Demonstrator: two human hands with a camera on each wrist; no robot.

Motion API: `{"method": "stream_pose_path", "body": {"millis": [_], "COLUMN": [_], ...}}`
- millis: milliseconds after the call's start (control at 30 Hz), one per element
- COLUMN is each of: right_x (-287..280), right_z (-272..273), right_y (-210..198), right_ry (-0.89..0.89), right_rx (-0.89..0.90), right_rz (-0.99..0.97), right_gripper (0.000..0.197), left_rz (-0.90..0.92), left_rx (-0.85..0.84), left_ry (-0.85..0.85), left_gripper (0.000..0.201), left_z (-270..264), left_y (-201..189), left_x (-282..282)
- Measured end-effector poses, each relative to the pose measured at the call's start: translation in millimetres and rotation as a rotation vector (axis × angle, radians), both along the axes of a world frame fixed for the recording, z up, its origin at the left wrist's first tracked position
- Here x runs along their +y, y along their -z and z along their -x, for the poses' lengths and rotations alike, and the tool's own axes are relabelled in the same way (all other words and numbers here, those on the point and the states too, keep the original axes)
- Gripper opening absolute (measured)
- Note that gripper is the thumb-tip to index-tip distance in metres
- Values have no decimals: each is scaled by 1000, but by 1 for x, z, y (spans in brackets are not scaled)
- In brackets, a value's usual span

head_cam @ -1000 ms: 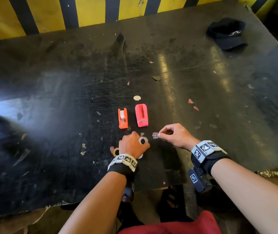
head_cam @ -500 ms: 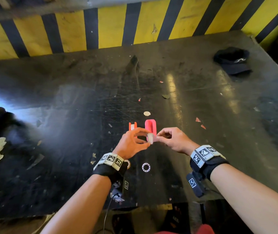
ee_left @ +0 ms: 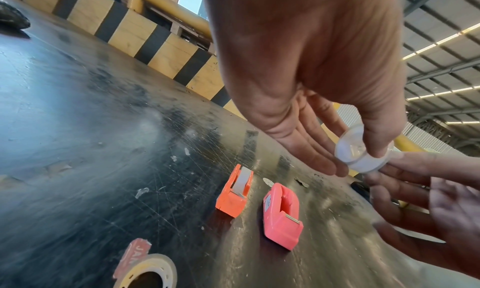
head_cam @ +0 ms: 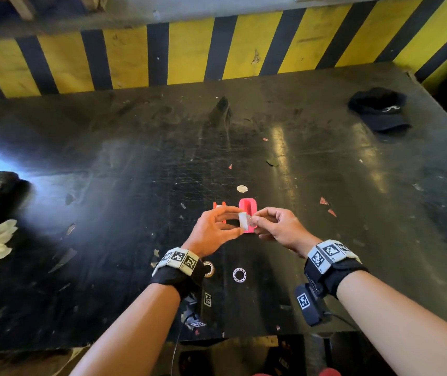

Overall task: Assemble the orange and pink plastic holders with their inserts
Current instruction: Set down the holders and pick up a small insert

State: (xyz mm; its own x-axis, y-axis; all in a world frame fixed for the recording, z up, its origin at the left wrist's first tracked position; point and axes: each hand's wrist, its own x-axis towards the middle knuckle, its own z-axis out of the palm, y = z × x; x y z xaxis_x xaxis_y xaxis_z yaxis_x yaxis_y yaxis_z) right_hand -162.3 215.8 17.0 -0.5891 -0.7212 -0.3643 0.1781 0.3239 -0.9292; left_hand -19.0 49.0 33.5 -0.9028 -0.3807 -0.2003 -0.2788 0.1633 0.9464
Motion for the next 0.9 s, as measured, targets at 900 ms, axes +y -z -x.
{"method": "stream_pose_path", "body": {"millis": [900], "right_x": [2], "right_z": [0], "right_y": [0], "right_ry": [-17], "right_rx": [-39], "right_rz": [-56], "right_gripper": [13], "left_rz": [55], "left_rx": [-18], "left_ry": [23], "left_gripper": [47], "left_z": [2], "left_y": [2], "left_x": [1]}}
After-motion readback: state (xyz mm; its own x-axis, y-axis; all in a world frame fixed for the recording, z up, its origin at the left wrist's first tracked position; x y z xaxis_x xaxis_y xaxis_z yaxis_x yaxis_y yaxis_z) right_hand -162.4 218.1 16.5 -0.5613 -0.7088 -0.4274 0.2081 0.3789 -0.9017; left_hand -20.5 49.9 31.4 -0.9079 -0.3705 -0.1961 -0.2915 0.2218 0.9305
